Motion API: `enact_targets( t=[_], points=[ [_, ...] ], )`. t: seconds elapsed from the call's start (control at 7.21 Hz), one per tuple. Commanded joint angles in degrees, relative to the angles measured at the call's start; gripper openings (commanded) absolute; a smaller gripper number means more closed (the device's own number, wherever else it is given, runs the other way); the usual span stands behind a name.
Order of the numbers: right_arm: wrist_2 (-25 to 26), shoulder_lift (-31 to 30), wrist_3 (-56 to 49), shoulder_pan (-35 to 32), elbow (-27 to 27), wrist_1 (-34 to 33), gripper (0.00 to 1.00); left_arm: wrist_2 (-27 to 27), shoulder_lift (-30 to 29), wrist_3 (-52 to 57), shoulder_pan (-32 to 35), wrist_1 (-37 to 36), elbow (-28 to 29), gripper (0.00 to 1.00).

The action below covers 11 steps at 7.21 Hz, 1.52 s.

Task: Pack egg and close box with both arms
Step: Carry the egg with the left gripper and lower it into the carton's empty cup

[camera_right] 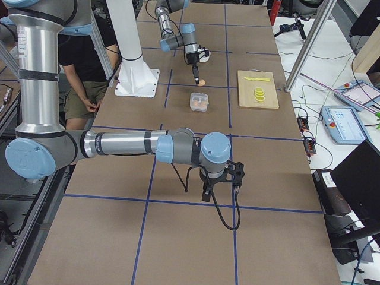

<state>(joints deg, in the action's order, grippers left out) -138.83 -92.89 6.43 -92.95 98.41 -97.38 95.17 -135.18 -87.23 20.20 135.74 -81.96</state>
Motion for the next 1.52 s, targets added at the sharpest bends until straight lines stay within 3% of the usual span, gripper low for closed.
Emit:
enact_targets(
  t=[0.0,0.28,0.42,0.55,0.69,0.97,1.25,1.39],
  points=[
    [-0.12,0.26,0.16,0.05,0.20,0.00,1.00,-1.48,-7.61,-0.04,-1.22,2.51,8.19,0.00],
    [-0.12,0.26,0.16,0.05,0.11,-0.09,1.00,-3.58,-7.64,-0.04,-1.13,2.94,9.71,0.00],
    [-0.21,0.26,0.16,0.05,0.11,-0.09,1.00,-3.50,-7.46,-0.13,-0.95,2.95,9.72,0.16],
    [-0.38,0.26,0.16,0.05,0.11,-0.09,1.00,-3.50,-7.29,-0.30,-0.86,2.86,9.72,0.94],
    [-0.39,0.26,0.16,0.05,0.20,-0.09,1.00,-3.33,-7.29,-0.31,-0.43,2.60,9.19,1.00],
    [-1.52,0.26,0.34,0.22,1.25,0.00,1.00,-1.23,-4.41,-0.04,0.62,1.90,5.44,1.00],
    [-1.35,0.26,7.23,6.43,5.27,2.09,1.00,8.06,-0.36,0.39,5.35,-5.70,-2.81,1.00],
    [-1.35,0.26,15.11,10.64,5.73,8.89,1.00,10.54,1.66,2.40,7.46,-10.02,-6.85,1.00]
  ],
)
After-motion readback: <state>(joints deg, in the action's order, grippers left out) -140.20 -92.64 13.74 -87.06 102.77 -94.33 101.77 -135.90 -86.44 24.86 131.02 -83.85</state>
